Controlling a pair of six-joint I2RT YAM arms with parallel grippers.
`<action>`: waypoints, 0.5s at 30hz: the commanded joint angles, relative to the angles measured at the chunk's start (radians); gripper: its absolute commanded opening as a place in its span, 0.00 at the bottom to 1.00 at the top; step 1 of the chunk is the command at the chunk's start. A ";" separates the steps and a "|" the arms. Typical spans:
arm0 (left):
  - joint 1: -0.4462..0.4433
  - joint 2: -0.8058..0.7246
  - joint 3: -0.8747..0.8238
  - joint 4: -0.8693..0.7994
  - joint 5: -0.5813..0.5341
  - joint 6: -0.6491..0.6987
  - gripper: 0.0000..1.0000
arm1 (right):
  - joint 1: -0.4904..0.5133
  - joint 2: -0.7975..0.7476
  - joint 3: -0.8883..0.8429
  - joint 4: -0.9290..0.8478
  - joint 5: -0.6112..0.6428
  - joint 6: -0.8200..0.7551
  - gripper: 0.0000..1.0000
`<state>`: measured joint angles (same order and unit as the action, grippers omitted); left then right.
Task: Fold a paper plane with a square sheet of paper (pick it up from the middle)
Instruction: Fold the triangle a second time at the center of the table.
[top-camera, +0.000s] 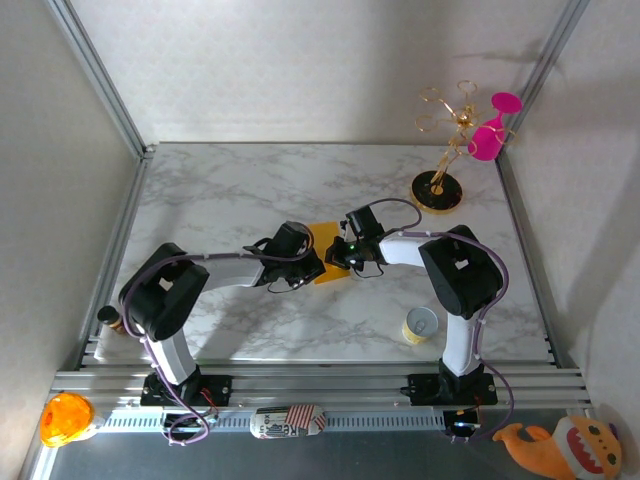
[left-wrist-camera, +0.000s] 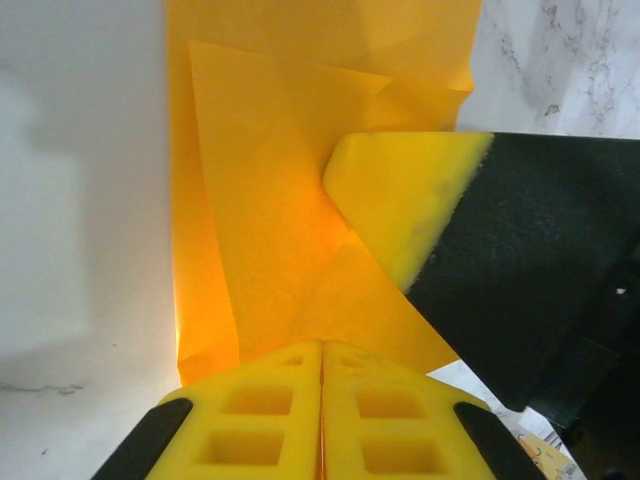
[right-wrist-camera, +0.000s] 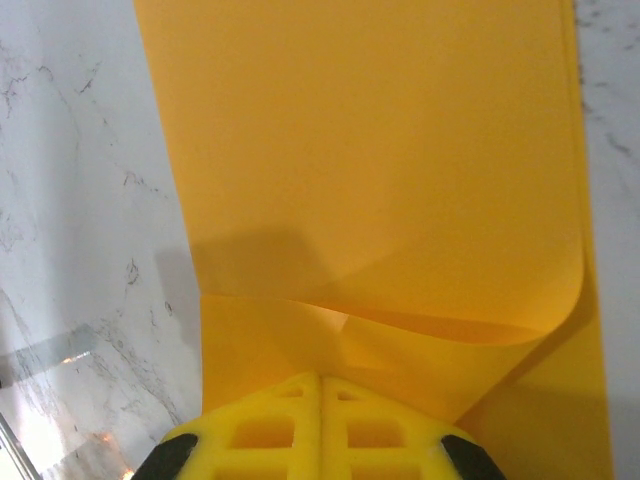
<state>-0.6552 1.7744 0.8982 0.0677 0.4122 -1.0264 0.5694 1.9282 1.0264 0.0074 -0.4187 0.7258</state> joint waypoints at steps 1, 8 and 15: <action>-0.009 0.020 0.014 -0.006 -0.003 -0.018 0.08 | -0.003 0.060 -0.029 -0.130 0.118 0.004 0.00; -0.009 0.022 -0.013 -0.016 -0.019 -0.018 0.07 | -0.003 0.070 -0.020 -0.138 0.118 -0.001 0.00; -0.009 0.028 -0.021 -0.041 -0.036 -0.002 0.07 | -0.003 0.072 -0.018 -0.140 0.118 -0.005 0.00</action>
<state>-0.6559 1.7905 0.8860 0.0597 0.4000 -1.0294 0.5694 1.9301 1.0332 -0.0036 -0.4183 0.7254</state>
